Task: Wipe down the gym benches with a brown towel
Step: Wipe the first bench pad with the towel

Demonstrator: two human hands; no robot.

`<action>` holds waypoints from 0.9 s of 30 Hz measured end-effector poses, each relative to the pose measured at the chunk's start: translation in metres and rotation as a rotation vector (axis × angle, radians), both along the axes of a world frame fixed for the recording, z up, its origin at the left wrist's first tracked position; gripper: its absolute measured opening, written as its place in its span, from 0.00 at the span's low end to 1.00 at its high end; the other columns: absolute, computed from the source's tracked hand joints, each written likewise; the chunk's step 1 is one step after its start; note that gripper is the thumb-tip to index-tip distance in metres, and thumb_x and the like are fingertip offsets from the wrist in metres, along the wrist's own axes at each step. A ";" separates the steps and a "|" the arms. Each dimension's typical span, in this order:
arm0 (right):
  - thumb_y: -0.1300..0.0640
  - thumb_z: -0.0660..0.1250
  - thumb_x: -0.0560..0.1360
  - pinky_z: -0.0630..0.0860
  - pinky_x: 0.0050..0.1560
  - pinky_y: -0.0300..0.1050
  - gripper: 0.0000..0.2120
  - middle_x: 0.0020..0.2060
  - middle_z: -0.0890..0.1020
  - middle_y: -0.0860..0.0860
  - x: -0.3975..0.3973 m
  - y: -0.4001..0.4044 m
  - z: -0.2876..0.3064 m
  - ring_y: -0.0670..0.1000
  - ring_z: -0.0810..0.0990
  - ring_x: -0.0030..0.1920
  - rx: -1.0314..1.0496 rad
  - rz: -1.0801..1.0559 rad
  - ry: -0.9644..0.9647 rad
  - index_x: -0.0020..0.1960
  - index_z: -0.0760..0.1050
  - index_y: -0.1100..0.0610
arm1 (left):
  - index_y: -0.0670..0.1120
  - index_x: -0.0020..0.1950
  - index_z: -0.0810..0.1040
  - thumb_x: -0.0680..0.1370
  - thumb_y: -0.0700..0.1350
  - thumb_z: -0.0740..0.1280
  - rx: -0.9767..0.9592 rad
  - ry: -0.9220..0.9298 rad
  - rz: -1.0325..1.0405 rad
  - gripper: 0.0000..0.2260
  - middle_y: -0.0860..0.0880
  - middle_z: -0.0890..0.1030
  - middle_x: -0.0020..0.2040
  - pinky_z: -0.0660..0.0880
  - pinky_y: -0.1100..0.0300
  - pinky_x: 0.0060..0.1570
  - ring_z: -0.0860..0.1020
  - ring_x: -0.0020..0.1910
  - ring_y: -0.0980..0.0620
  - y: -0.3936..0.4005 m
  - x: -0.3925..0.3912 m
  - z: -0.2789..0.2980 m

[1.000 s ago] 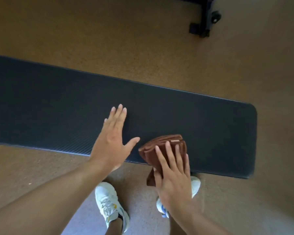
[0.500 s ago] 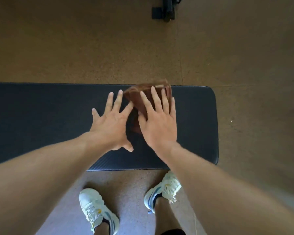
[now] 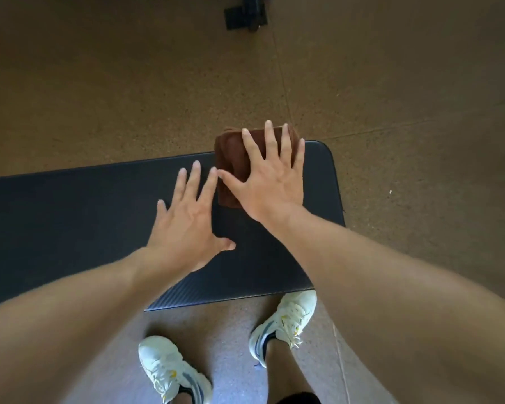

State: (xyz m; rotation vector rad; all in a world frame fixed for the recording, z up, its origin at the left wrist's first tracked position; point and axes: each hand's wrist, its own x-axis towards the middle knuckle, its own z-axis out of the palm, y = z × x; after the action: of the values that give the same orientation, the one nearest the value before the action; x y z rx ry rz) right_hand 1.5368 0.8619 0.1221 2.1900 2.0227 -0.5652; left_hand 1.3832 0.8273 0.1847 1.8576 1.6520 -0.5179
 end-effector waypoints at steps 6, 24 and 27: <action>0.42 0.56 0.84 0.49 0.82 0.66 0.30 0.85 0.52 0.52 0.043 -0.118 -0.002 0.59 0.45 0.85 0.138 -0.259 0.031 0.84 0.57 0.44 | 0.62 0.78 0.25 0.60 0.62 0.84 -0.236 0.080 -0.084 0.72 0.45 0.21 0.77 0.55 0.24 0.72 0.26 0.78 0.38 0.036 0.053 0.000; 0.38 0.57 0.84 0.71 0.70 0.58 0.30 0.84 0.56 0.47 0.099 -0.032 0.002 0.53 0.62 0.81 0.059 -0.420 0.437 0.83 0.52 0.37 | 0.62 0.72 0.18 0.54 0.61 0.86 -0.221 0.189 0.031 0.79 0.45 0.17 0.73 0.52 0.21 0.70 0.22 0.76 0.36 0.025 0.078 -0.012; 0.39 0.55 0.84 0.73 0.71 0.62 0.31 0.85 0.50 0.45 0.088 -0.142 0.006 0.55 0.57 0.83 0.104 -0.481 0.448 0.84 0.47 0.36 | 0.61 0.73 0.18 0.54 0.61 0.86 -0.216 0.187 0.024 0.79 0.44 0.17 0.74 0.52 0.21 0.69 0.23 0.76 0.36 0.024 0.080 -0.011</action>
State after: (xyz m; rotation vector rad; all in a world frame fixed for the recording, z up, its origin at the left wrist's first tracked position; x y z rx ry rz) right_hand 1.6247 0.7200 0.1286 2.8425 1.7058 -1.1115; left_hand 1.4635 0.8509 0.1736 1.6716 1.6609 -0.8467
